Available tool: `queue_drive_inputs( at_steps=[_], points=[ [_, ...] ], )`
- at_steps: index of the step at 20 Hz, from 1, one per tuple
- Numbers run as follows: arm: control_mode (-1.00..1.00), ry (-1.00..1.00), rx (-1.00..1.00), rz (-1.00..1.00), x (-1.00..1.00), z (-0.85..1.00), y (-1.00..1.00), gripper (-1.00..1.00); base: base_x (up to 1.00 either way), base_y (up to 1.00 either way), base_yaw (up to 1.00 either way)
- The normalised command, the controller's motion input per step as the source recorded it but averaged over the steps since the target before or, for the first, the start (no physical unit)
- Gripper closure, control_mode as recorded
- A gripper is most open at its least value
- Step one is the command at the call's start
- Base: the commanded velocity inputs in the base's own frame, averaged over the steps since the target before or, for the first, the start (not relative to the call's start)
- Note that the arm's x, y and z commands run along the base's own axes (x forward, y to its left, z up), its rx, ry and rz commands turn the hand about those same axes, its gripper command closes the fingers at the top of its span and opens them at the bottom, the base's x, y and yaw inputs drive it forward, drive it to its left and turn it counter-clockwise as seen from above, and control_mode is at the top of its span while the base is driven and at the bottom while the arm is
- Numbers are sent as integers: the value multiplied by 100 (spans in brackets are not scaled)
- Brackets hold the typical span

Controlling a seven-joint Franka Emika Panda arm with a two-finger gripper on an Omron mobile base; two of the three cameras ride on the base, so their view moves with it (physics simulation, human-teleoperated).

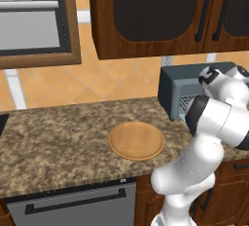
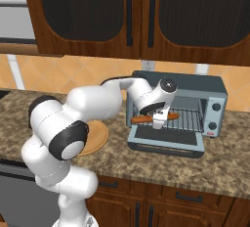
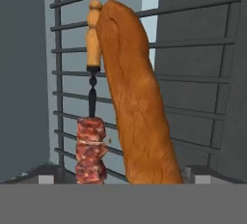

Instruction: Pick up the kebab skewer and baguette bread, and place them inside the toaster oven. Close the toaster oven door and start by setting the timer.

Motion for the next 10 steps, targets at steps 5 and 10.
queue_drive_inputs(
  at_steps=[5,10],
  points=[
    [-100,-1,0,0,-35,41,-1,-100,0,0,0],
    [-100,5,0,0,-53,15,-3,-100,0,0,0]
  ],
)
